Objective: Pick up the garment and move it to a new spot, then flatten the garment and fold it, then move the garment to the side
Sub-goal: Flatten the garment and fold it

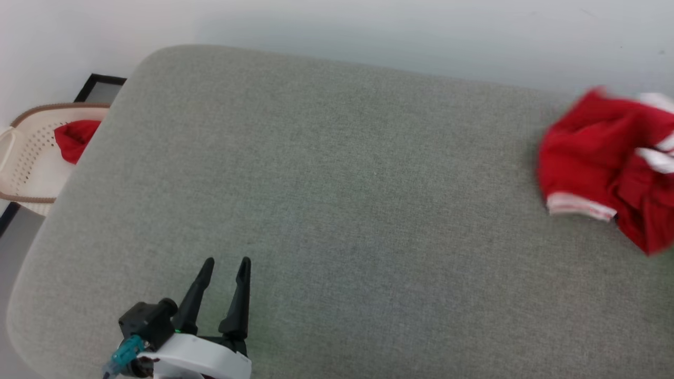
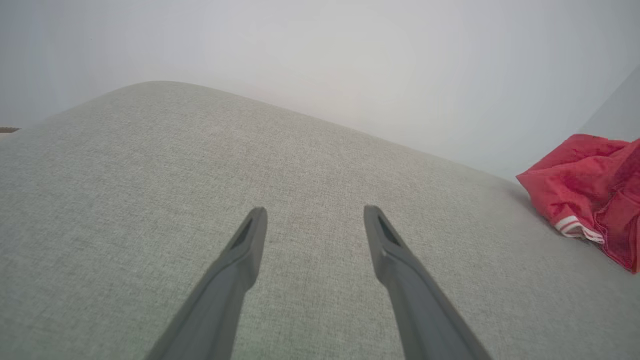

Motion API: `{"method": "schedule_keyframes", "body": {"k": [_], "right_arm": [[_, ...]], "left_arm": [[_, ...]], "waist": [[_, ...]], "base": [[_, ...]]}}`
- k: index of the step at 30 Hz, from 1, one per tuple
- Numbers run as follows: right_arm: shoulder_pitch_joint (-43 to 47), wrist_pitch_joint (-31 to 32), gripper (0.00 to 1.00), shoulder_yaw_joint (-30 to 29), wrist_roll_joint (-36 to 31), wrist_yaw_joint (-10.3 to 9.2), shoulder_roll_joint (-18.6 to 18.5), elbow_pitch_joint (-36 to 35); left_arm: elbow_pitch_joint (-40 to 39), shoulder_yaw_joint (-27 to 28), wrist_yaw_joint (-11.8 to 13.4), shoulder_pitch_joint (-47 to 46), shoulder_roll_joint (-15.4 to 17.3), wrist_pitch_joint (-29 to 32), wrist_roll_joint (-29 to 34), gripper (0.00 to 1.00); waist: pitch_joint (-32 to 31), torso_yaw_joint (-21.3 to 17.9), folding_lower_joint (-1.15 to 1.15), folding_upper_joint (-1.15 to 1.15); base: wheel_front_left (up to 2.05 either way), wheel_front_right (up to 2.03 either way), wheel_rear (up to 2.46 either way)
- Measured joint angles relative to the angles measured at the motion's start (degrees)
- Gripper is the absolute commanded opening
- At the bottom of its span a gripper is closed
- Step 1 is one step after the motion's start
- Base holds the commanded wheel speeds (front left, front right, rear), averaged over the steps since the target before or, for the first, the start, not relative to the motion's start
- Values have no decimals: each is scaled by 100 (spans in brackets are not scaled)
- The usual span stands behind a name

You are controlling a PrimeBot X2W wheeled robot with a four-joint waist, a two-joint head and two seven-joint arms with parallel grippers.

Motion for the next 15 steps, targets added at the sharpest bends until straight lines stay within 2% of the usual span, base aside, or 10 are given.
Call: {"method": "schedule_keyframes", "body": {"k": [4, 7, 11, 12, 14, 15], "right_arm": [[43, -322, 0, -338, 89, 0, 531, 909], [48, -405, 0, -368, 121, 0, 873, 954], [62, -538, 0, -426, 83, 0, 967, 943], [70, -567, 22, -421, 55, 0, 987, 925], [99, -659, 100, -399, -38, 0, 1013, 861], [126, -723, 100, -383, -121, 0, 1006, 815]], "left_arm": [[1, -45, 1, 1, 30, 0, -40, 100], [-9, -35, 1, -1, 47, 0, -48, 100], [-9, 0, 0, -9, 76, 0, -57, 100], [-7, -1, 0, -12, 79, 0, -57, 100], [-4, -15, 1, -28, 104, 0, -66, 100], [-9, -40, 0, -41, 131, 0, -97, 100]], "waist": [[38, 14, 0, 0], [81, 4, 0, 0], [110, -52, 0, 0], [109, -71, 0, 0], [97, -114, 0, 0], [85, -137, 0, 0]], "base": [[0, 0, 0], [0, 0, 0], [0, 0, 0], [0, 0, 0], [0, 0, 0], [0, 0, 0]]}}
